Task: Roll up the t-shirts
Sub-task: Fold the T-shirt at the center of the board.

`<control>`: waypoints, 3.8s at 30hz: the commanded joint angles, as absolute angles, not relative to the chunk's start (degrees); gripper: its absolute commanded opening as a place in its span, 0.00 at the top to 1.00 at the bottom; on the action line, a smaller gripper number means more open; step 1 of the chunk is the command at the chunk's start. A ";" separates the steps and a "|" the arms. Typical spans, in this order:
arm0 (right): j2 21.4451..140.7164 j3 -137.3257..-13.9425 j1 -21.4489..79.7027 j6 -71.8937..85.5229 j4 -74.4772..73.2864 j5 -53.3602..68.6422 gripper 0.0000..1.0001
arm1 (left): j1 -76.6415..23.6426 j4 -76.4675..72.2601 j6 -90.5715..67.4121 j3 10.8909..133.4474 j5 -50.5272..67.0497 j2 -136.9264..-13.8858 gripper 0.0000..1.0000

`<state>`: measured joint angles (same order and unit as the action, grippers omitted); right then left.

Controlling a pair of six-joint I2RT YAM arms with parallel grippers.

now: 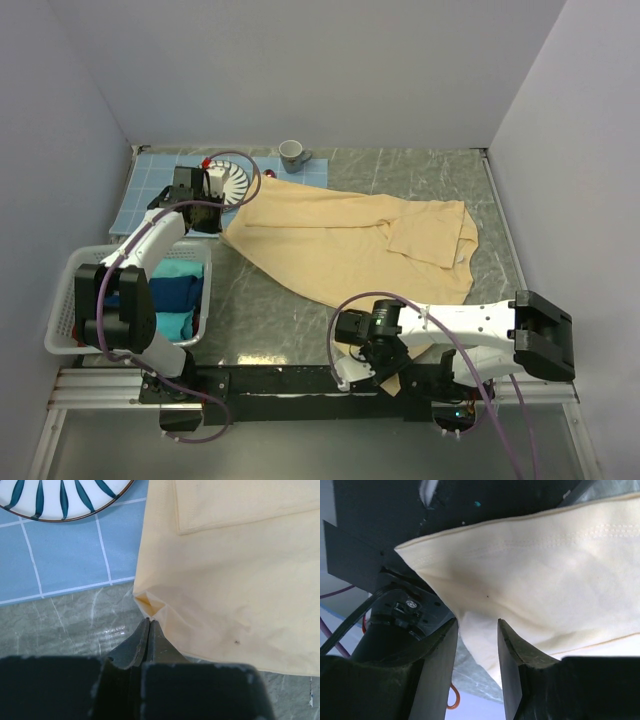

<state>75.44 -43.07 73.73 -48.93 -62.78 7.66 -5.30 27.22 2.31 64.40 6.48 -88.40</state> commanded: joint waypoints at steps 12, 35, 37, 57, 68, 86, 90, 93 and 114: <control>73.39 -44.38 75.76 -44.04 -61.08 7.56 0.80 | -4.92 25.22 1.76 65.74 6.94 -86.66 0.99; 66.18 -42.27 74.79 -48.23 -63.19 4.04 0.53 | -5.10 27.25 3.78 64.87 8.09 -83.68 0.94; 66.62 -42.45 75.14 -49.56 -63.37 4.92 0.52 | -5.10 26.72 3.87 63.37 7.65 -82.97 0.94; 74.88 -44.82 79.71 -53.79 -67.06 9.94 0.50 | -5.01 26.72 3.43 64.86 8.79 -80.95 0.94; 78.13 -45.70 81.12 -43.86 -65.04 5.28 0.53 | -5.01 26.37 2.37 64.34 8.97 -78.40 0.94; 81.39 -46.58 81.39 -41.13 -63.72 5.45 0.70 | -4.92 26.37 2.11 65.13 9.14 -79.36 0.94; 81.56 -46.67 81.30 -41.13 -63.63 5.80 0.89 | -4.92 26.37 2.11 64.60 9.67 -79.72 0.94; 81.04 -46.58 81.12 -40.17 -63.28 5.80 1.00 | -4.92 26.54 2.28 64.42 9.67 -79.89 0.94; 54.50 -48.26 58.28 -30.25 -68.64 -4.13 1.00 | -5.01 33.66 3.08 60.64 9.67 -76.82 0.99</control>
